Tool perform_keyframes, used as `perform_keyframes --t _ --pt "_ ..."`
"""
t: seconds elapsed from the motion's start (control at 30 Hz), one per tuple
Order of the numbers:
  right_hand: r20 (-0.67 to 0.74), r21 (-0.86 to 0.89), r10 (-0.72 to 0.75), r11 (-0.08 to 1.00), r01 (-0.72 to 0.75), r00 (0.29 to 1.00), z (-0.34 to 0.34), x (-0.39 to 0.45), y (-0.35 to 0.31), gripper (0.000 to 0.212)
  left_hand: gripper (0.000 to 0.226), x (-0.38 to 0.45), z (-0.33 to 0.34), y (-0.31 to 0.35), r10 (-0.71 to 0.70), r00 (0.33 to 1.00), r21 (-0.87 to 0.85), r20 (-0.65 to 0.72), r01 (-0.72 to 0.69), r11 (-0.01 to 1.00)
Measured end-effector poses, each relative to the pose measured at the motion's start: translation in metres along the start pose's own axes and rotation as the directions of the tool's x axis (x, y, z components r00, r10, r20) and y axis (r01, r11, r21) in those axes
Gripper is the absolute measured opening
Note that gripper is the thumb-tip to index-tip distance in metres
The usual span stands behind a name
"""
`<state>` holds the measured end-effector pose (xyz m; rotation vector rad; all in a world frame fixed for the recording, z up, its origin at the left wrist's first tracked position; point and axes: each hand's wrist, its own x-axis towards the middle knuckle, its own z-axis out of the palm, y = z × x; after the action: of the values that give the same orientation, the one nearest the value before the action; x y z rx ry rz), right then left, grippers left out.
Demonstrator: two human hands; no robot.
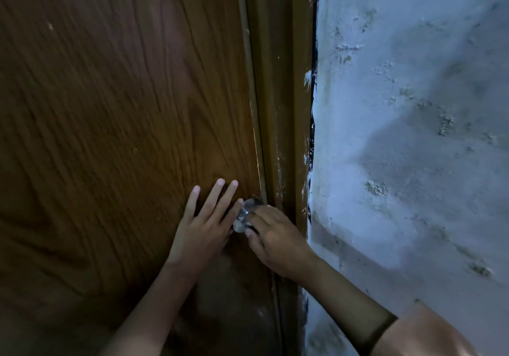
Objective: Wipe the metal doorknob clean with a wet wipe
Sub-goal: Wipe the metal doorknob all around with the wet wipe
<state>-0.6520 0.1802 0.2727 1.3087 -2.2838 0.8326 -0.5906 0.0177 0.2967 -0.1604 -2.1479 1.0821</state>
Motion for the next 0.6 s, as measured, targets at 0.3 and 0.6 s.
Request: perform_keyframes --t 0.3,0.6 --pt "0.267 0.595 0.688 0.433 -0.678 0.674 -0.003 0.02 0.008 0.027 0.073 -0.017 -0.003 0.0 -0.119 0.993 0.075 0.011 0.118 0.99" --pt "-0.126 0.46 0.443 0.819 -0.343 0.888 0.0 -0.004 -0.001 0.017 0.075 -0.024 -0.005 -0.002 -0.13 0.991 0.06 0.006 0.129 0.99"
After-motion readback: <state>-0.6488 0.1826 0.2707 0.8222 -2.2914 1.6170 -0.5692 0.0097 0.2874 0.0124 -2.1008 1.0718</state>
